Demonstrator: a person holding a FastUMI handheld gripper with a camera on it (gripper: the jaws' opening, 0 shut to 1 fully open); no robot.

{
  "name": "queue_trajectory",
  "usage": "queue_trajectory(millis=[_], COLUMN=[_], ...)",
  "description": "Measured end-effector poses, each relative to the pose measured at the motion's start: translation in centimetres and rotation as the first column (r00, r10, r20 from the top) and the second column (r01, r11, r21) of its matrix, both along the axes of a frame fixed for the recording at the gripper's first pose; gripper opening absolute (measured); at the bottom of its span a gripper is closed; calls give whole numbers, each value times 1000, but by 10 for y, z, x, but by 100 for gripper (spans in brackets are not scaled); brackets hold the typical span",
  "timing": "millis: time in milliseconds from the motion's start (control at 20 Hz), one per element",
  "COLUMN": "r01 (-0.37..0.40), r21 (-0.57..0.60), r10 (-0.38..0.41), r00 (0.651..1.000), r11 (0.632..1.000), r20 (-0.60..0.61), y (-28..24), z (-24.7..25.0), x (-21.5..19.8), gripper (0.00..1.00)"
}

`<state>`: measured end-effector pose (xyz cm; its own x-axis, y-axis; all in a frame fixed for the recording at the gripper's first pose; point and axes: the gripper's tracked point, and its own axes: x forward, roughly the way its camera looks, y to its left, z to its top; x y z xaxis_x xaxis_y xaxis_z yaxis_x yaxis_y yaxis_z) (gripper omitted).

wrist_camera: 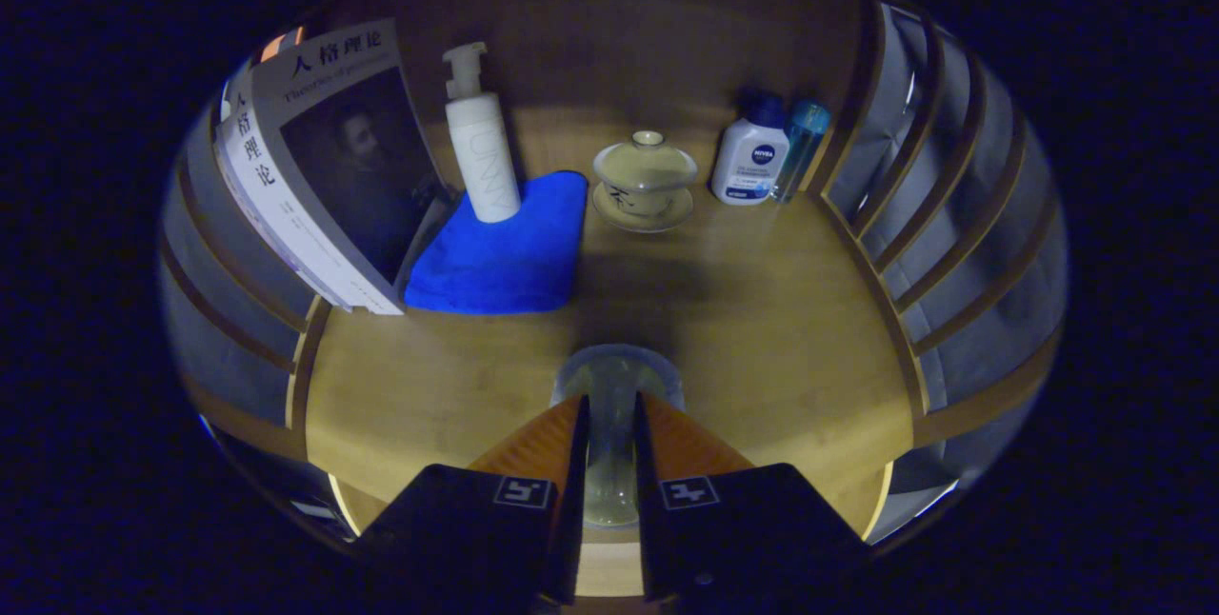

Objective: Pull open the drawer, take out the items inside it, and place them on the countertop above the cabinet.

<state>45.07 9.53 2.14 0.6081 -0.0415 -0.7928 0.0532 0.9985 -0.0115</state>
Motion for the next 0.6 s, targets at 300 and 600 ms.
queue_trajectory(millis=[300, 600], r01=[-11, -21], r21=[38, 52], r10=[8, 12], r00=[997, 985], r11=[999, 998], r20=[73, 170], y=[3, -3], z=[0, 13], x=[-22, -47], gripper=[78, 78])
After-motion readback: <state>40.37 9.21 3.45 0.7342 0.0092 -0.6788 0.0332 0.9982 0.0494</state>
